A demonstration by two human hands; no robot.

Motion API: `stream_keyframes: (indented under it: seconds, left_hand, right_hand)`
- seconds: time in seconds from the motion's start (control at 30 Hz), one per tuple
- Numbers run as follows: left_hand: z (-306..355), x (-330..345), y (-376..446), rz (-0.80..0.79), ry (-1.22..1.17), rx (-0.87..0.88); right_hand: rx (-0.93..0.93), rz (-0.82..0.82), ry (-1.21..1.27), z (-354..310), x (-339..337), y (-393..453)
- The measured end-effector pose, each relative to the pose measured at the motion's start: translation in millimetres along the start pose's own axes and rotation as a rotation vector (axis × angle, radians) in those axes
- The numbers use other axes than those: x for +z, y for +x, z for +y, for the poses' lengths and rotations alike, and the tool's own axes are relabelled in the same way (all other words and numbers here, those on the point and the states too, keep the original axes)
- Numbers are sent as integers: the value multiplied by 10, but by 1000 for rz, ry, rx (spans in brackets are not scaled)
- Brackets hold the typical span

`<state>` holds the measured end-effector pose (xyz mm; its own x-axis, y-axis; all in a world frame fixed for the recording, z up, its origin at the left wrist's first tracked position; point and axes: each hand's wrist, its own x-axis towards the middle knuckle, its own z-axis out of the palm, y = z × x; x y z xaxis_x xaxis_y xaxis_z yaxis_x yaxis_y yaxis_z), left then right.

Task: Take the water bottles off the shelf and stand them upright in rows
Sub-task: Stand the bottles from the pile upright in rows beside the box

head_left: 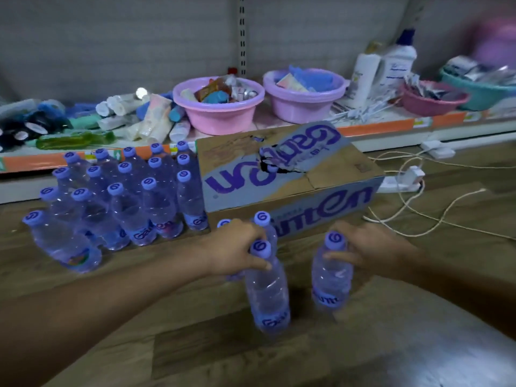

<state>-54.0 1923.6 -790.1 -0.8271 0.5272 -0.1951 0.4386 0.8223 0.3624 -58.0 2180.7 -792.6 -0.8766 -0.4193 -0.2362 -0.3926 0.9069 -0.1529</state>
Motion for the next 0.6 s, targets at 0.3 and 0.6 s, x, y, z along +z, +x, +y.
stream_keyframes:
  seconds: [0.3,0.6]
  left_hand:
    - [535,41,1177,122,71,-92]
    - [262,368,1415,201,80,-340]
  right_hand:
    - [116,338,42,556,-59,535]
    - [120,274,145,473,372,882]
